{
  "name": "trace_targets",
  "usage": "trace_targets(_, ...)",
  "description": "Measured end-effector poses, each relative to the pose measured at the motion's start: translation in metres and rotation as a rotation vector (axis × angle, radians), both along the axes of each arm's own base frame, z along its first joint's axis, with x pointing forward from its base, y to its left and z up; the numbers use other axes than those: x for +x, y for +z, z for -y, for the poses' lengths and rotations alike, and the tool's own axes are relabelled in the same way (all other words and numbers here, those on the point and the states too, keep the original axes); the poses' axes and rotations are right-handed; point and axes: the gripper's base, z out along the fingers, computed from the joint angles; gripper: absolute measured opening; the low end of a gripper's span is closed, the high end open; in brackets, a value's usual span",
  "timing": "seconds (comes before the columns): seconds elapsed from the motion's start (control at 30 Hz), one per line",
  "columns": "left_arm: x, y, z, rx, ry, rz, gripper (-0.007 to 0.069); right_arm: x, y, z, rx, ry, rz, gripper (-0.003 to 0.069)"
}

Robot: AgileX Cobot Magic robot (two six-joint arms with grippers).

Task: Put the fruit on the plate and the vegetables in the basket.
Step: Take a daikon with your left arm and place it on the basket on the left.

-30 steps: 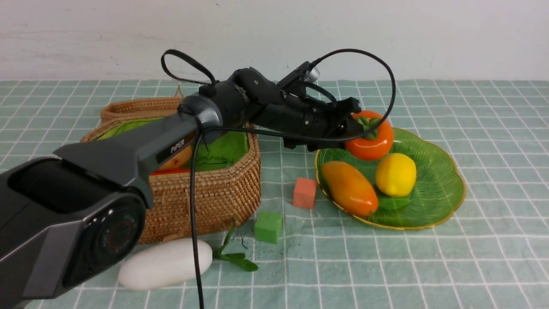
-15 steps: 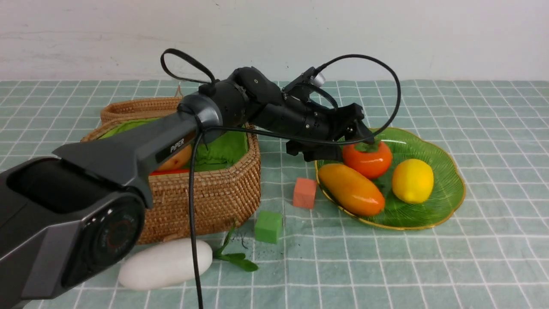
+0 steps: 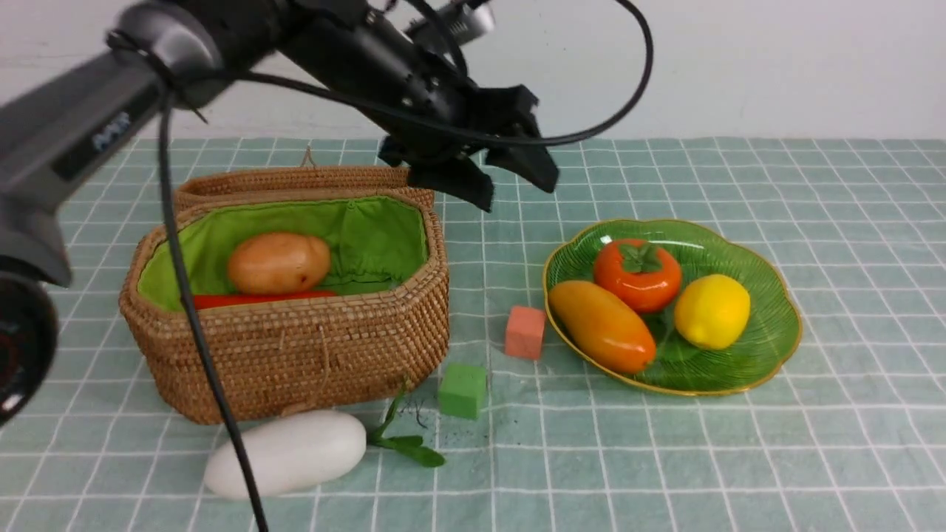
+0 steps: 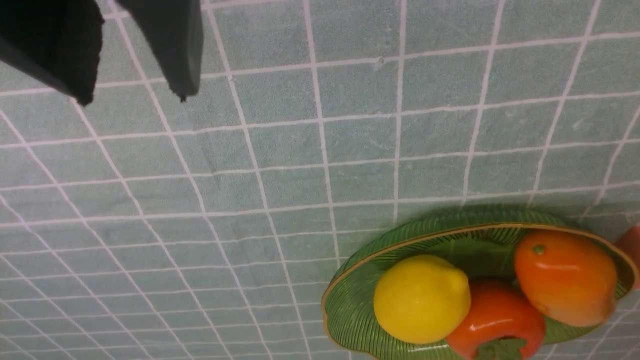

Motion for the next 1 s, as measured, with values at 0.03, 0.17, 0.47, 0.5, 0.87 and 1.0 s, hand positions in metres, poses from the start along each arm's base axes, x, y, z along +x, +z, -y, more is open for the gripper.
trace_targets(0.03, -0.005, 0.009, -0.008, 0.04, 0.008, 0.023, 0.0587, 0.0, 0.0, 0.0, 0.0, 0.0, 0.0, 0.024)
trace_targets(0.17, -0.026, 0.037, -0.037, 0.225, 0.087, 0.114, 0.0587, 0.0, 0.0, 0.0, 0.0, 0.0, 0.0, 0.024)
trace_targets(0.47, -0.101, 0.059, -0.082, 0.43, 0.17, 0.16, 0.0587, 0.0, 0.0, 0.0, 0.0, 0.0, 0.0, 0.024)
trace_targets(0.5, -0.111, 0.059, -0.086, 0.445, 0.171, 0.159, 0.0587, 0.0, 0.0, 0.0, 0.0, 0.0, 0.0, 0.024)
trace_targets(0.87, -0.169, -0.031, -0.109, 0.497, 0.234, 0.022, 0.0587, 0.0, 0.0, 0.0, 0.0, 0.0, 0.0, 0.024)
trace_targets(1.0, -0.162, -0.068, -0.106, 0.497, 0.222, 0.03, 0.0587, 0.0, 0.0, 0.0, 0.0, 0.0, 0.0, 0.024)
